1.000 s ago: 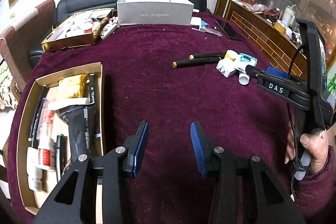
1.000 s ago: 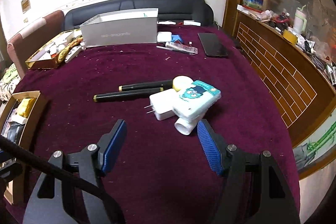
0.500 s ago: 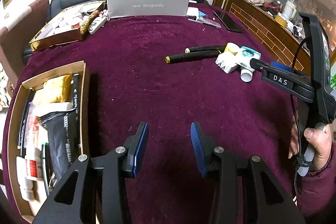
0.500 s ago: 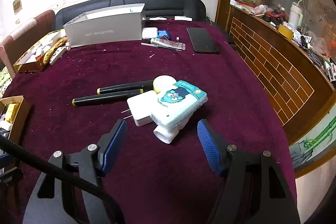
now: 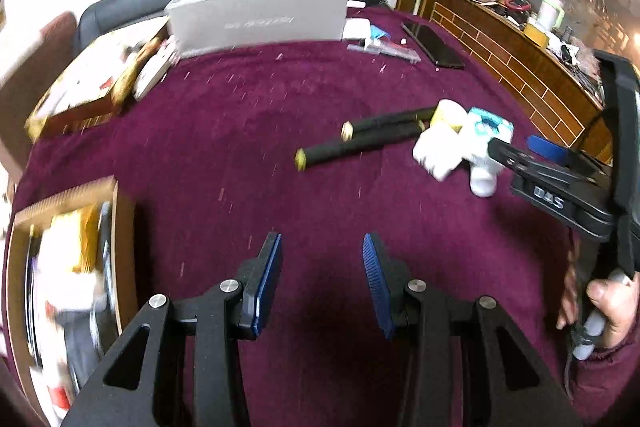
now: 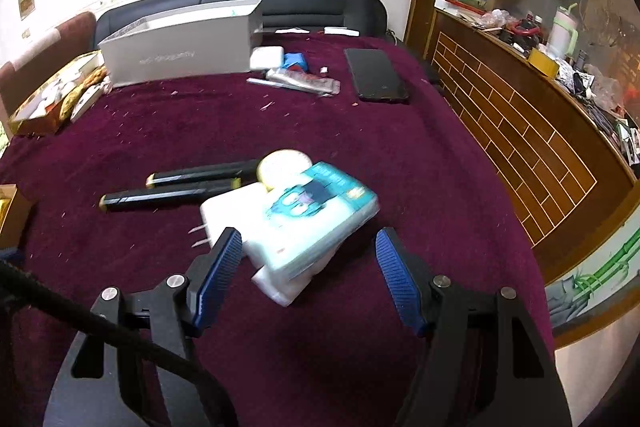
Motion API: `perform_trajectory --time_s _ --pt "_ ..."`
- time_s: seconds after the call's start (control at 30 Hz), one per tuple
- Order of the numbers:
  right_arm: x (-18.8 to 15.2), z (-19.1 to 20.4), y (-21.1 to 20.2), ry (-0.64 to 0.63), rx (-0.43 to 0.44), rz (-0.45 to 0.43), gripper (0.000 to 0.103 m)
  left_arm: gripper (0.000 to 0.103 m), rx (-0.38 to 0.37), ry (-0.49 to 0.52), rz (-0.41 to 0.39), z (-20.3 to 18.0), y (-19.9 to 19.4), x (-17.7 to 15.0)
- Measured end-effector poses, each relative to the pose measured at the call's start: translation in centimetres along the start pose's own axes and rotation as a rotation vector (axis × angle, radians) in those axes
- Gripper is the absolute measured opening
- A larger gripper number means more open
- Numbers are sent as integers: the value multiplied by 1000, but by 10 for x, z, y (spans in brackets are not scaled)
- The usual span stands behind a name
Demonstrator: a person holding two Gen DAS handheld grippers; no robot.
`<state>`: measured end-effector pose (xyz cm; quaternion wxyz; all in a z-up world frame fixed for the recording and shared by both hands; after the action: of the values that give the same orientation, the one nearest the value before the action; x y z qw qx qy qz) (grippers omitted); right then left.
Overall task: Organize objects
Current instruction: 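Grasp a white-capped black marker with the left gripper while the right grasps a yellow-capped marker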
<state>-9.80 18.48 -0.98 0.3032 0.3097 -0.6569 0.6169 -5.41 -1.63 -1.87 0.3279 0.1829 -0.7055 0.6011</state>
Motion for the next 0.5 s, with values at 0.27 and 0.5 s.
perform_trajectory --time_s 0.27,0.5 --pt "-12 -86 21 375 12 40 73 36 -50 235 -17 -34 87 65" --pt "-23 -100 32 443 -9 81 73 36 -134 299 20 -61 133 79"
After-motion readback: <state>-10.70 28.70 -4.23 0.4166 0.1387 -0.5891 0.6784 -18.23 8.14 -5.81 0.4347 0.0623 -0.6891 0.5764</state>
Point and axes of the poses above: each gripper's, at about its wrist camera, not at the fingertips, and y roughly the way its jaws point, z to its left, x to its top, the point moved 10 cm from there along y, roughly the way its jaws point, and after that the axes turned 8 degrees about -z, right-handed, at the moved point
